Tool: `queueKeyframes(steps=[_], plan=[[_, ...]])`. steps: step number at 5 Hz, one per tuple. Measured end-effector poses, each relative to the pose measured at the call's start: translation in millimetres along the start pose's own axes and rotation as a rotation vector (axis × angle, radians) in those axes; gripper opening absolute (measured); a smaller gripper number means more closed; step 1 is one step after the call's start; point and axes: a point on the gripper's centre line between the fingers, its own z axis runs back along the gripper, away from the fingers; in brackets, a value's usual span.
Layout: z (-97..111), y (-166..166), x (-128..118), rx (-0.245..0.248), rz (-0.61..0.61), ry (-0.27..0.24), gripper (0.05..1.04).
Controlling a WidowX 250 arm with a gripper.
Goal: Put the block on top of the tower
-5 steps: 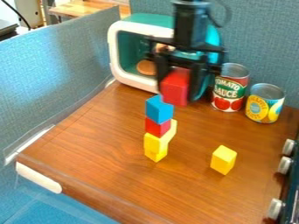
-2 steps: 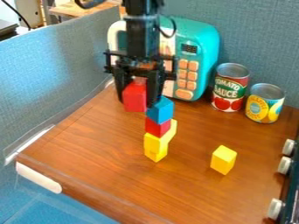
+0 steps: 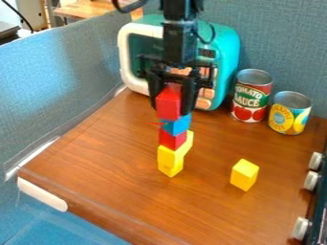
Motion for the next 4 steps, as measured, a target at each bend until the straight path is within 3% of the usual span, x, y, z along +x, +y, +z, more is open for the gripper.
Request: queueKeyframes(steps=[4], plan=[[11.8, -2.6, 3.6, -0.003, -0.002, -0.015, 0.599]])
